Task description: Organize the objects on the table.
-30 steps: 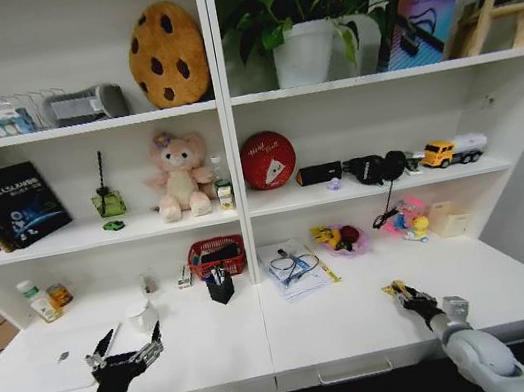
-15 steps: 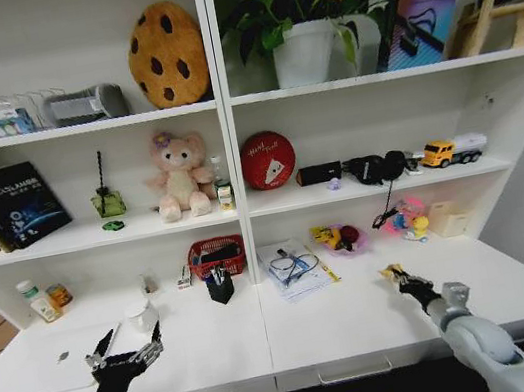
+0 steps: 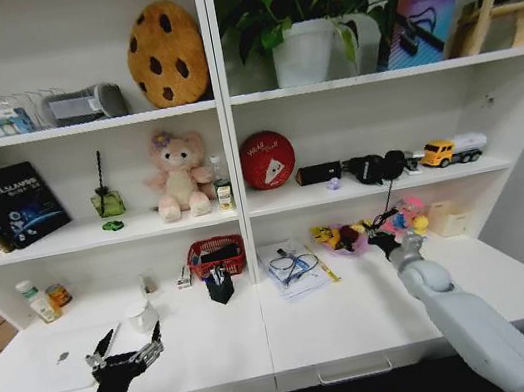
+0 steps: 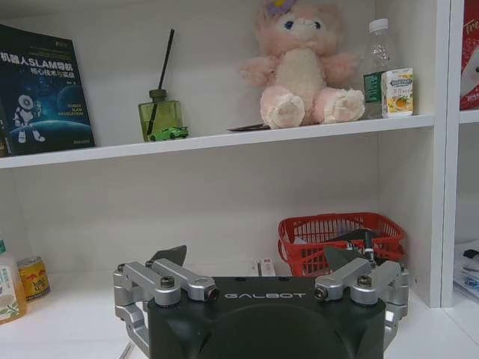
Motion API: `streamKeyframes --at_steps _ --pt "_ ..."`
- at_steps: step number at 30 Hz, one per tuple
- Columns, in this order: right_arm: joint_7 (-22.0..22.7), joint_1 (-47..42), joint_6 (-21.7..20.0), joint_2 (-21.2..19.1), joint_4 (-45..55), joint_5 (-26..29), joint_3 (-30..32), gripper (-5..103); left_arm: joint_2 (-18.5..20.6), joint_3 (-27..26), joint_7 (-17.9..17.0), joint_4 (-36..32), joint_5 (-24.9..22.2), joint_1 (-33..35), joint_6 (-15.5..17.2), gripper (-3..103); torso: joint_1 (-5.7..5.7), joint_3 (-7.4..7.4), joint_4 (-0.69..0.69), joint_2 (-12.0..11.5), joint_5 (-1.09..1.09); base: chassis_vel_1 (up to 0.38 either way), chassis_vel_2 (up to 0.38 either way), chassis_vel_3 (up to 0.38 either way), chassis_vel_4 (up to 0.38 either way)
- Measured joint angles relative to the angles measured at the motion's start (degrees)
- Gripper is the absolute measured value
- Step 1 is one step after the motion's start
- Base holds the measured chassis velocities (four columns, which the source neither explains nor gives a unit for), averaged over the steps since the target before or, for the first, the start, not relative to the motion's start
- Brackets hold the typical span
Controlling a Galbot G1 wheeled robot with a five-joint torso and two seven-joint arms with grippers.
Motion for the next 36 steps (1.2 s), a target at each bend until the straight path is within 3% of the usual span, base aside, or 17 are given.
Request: streamKeyframes --at_steps 6,10,13,17,18,20,23,24,25,27,28,31,36 --pt "-1.18 1.8 1.15 1.53 -6.56 0.06 -1.72 1 0.0 0.0 0.0 0.0 0.0 0.0 0.0 100 0.0 0.0 -0.05 0.0 0.01 0.0 0.0 0.0 0.0" --pt "-1.77 1.14 2.45 2.15 -8.67 0.51 -2.09 16 0.0 0.0 0.0 0.0 0.0 0.0 0.0 100 -0.01 0.0 -0.04 0.0 0.02 0.0 0.0 0.0 0.0" --pt "-1.65 -0.16 1.77 1.82 -6.96 1.07 -1.8 21 0.0 0.0 0.0 0.0 0.0 0.0 0.0 100 0.0 0.0 -0.02 0.0 0.03 0.0 0.0 0.0 0.0" --pt "-0.28 -5.64 0.53 -0.53 1.57 2.17 0.09 42 0.0 0.0 0.0 0.0 0.0 0.0 0.0 100 -0.01 -0.01 -0.02 0.01 0.01 0.0 0.0 0.0 0.0" --pt "-0.28 -5.64 0.53 -0.53 1.57 2.17 0.09 42 0.0 0.0 0.0 0.0 0.0 0.0 0.0 100 -0.01 -0.01 -0.02 0.01 0.01 0.0 0.0 0.0 0.0" --pt "0.87 -11.76 -0.73 -2.47 9.5 2.66 3.17 54 0.0 0.0 0.0 0.0 0.0 0.0 0.0 100 -0.01 -0.01 -0.02 0.01 0.02 0.0 0.0 0.0 0.0" --pt "1.76 -17.04 -2.43 -4.03 15.87 3.97 6.27 59 0.0 0.0 0.0 0.0 0.0 0.0 0.0 100 -0.01 -0.02 -0.04 0.0 0.02 0.0 0.0 0.0 0.0" --pt "2.42 -22.06 -3.33 -5.27 21.96 5.03 9.27 70 0.0 0.0 0.0 0.0 0.0 0.0 0.0 100 -0.01 -0.02 -0.05 0.0 0.03 0.0 0.0 0.0 0.0" --pt "2.42 -22.06 -3.33 -5.27 21.96 5.03 9.27 70 0.0 0.0 0.0 0.0 0.0 0.0 0.0 100 -0.01 -0.02 -0.05 0.0 0.03 0.0 0.0 0.0 0.0" --pt "3.78 -32.84 -4.49 -6.76 33.51 7.06 14.83 76 0.0 0.0 0.0 0.0 0.0 0.0 0.0 100 -0.02 -0.02 -0.04 0.01 0.0 0.0 0.0 0.0 0.0" --pt "3.78 -32.84 -4.49 -6.76 33.51 7.06 14.83 76 0.0 0.0 0.0 0.0 0.0 0.0 0.0 100 -0.02 -0.02 -0.04 0.01 0.0 0.0 0.0 0.0 0.0" --pt "5.07 -50.05 -4.66 -5.12 48.82 7.82 26.32 91 0.0 0.0 0.0 0.0 0.0 0.0 0.0 100 -0.03 -0.03 -0.06 0.02 -0.01 0.0 0.0 0.0 0.0" --pt "5.0 -61.71 -3.9 -0.97 59.0 7.61 33.07 99 0.0 0.0 -0.01 0.01 0.0 0.0 0.0 100 -0.03 -0.03 -0.03 0.02 0.01 0.0 0.0 0.0 0.0"
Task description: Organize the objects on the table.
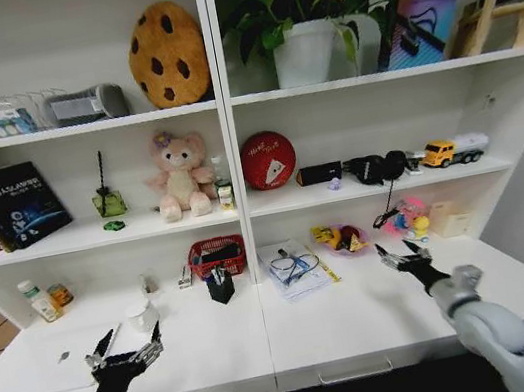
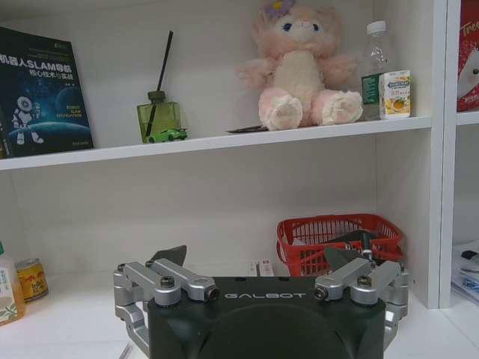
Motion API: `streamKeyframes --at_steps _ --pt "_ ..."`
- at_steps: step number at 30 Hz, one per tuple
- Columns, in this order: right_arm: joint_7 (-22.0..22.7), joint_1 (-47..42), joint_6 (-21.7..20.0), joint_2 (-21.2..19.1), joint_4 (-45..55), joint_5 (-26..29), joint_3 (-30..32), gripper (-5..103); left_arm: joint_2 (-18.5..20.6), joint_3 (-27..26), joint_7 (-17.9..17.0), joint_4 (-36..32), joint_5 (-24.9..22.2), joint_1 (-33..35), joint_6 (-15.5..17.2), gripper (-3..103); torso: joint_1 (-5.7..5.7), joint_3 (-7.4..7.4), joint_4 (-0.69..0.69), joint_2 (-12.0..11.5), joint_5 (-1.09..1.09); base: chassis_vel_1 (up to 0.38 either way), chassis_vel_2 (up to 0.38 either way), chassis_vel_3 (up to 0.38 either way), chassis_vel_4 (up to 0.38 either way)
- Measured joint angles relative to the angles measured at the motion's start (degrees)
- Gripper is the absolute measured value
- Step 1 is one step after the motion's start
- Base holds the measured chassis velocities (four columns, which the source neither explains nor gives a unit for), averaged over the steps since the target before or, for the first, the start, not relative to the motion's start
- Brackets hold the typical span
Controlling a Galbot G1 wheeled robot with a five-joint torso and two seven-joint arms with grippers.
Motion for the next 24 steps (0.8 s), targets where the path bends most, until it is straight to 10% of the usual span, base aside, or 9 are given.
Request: streamKeyframes --at_steps 9,24 --pt "-2.67 -15.65 7.79 14.06 9.46 -7.5 5.24 100 0.0 0.0 0.0 0.0 0.0 0.0 0.0 100 0.0 0.01 -0.01 0.0 -0.01 0.0 0.0 0.0 0.0" --pt "-2.6 -15.93 8.07 14.98 9.47 -8.1 4.17 100 0.0 0.0 0.0 0.0 0.0 0.0 0.0 100 0.01 0.02 0.0 -0.02 0.0 0.0 0.0 0.0 0.0"
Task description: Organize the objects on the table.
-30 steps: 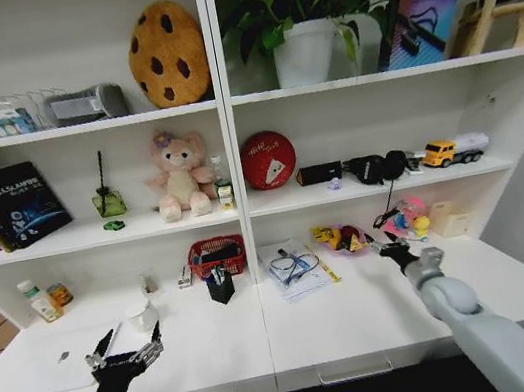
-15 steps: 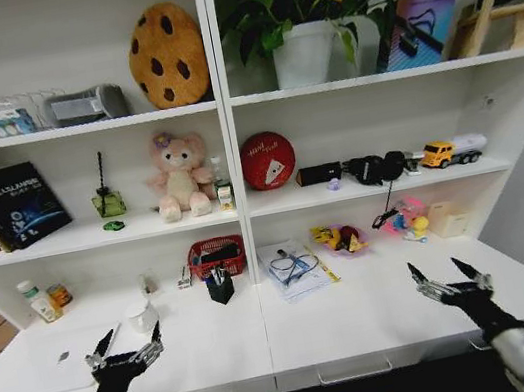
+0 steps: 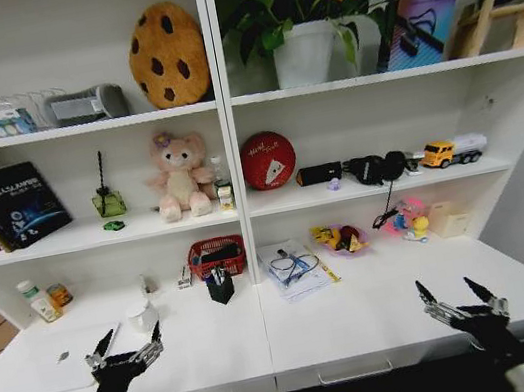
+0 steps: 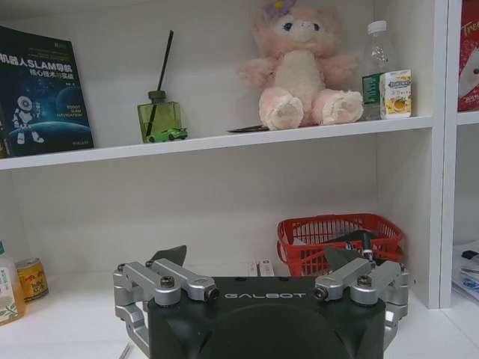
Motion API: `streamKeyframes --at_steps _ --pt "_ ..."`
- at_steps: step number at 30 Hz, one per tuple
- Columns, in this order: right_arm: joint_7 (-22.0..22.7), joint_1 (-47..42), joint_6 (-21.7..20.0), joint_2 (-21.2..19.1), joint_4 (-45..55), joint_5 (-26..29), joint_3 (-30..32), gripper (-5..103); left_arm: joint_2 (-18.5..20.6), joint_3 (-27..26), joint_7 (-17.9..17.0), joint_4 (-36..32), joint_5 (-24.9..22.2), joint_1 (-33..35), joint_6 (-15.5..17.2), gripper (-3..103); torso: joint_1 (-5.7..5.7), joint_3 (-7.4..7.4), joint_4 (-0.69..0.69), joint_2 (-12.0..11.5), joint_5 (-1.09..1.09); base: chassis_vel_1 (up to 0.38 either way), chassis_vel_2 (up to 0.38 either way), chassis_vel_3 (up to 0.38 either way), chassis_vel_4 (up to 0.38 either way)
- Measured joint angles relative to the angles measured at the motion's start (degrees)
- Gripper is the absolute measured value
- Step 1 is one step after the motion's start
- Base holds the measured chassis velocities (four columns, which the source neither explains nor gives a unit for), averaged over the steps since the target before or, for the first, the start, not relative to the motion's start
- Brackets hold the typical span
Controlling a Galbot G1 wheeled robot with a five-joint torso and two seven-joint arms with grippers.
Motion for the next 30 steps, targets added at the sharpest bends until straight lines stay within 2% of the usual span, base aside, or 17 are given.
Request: streamKeyframes --at_steps 13,16,17,19,22,30 --pt "0.04 0.27 -0.07 -0.15 -0.28 0.05 -0.13 100 0.0 0.0 0.0 0.0 0.0 0.0 0.0 100 0.0 0.0 0.0 0.0 0.02 0.056 0.049 -0.049 -0.055" --pt "0.03 0.3 -0.08 -0.16 -0.3 0.06 -0.15 100 0.0 0.0 0.0 0.0 0.0 0.0 0.0 100 0.02 0.01 0.01 0.0 -0.02 0.171 0.18 -0.193 -0.18" --pt "0.03 0.3 -0.08 -0.16 -0.3 0.06 -0.15 100 0.0 0.0 0.0 0.0 0.0 0.0 0.0 100 0.01 0.0 -0.02 0.0 -0.09 0.195 0.248 -0.209 -0.2" --pt "0.03 0.33 -0.1 -0.17 -0.34 0.08 -0.16 100 0.0 0.0 0.0 0.0 0.0 0.0 0.0 100 0.01 0.0 -0.01 0.0 0.07 0.219 0.242 -0.258 -0.224" --pt "0.04 0.35 -0.11 -0.19 -0.34 0.09 -0.17 100 0.0 0.0 0.0 0.0 0.0 0.0 0.0 100 0.01 0.0 0.01 0.0 -0.04 0.234 0.241 -0.245 -0.211" --pt "0.03 0.38 -0.14 -0.19 -0.37 0.11 -0.21 100 0.0 0.0 0.0 0.0 0.0 0.0 0.0 100 0.02 0.01 0.02 -0.01 0.06 0.283 0.31 -0.296 -0.302"
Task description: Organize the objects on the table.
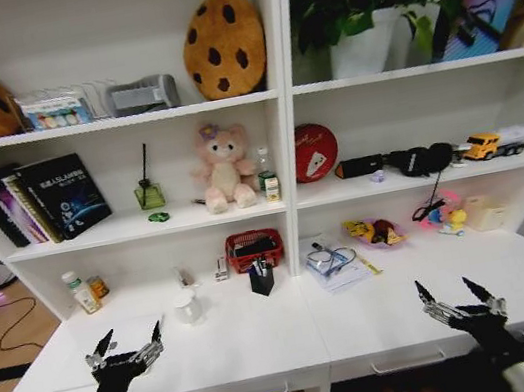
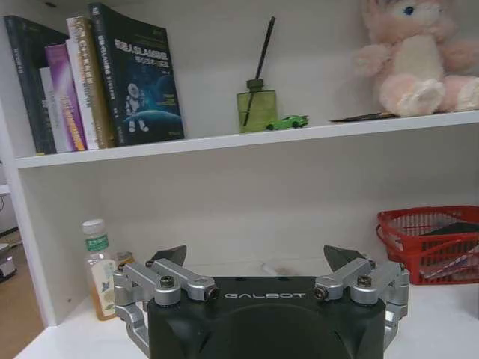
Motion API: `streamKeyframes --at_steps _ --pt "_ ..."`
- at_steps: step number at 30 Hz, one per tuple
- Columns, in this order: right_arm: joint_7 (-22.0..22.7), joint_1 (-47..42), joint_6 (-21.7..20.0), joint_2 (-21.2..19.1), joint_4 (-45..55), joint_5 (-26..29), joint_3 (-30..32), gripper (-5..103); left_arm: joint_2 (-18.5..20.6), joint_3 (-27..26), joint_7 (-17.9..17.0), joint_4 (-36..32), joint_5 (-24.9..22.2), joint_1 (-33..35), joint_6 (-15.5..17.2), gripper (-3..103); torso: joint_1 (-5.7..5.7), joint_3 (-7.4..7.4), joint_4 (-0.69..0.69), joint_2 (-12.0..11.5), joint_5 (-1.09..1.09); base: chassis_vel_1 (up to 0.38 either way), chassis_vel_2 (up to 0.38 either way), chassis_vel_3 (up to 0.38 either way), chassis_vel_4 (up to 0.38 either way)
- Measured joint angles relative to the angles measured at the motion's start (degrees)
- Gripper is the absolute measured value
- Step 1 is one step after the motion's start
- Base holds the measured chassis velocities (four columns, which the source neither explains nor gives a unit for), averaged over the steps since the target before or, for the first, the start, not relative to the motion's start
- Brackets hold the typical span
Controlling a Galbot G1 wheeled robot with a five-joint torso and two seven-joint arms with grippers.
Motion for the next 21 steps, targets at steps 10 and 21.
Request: streamKeyframes --at_steps 10,21 --pt "0.0 -0.02 0.0 0.01 -0.02 0.01 -0.01 100 0.0 0.0 -0.01 0.01 0.0 0.0 0.0 100 -0.03 -0.02 -0.03 0.02 -0.11 0.361 0.365 -0.375 -0.362" --pt "-0.01 -0.01 0.0 0.01 -0.04 0.01 -0.01 100 0.0 0.0 0.0 0.01 0.0 0.0 0.0 100 -0.02 -0.01 -0.02 0.01 -0.01 0.333 0.351 -0.353 -0.341"
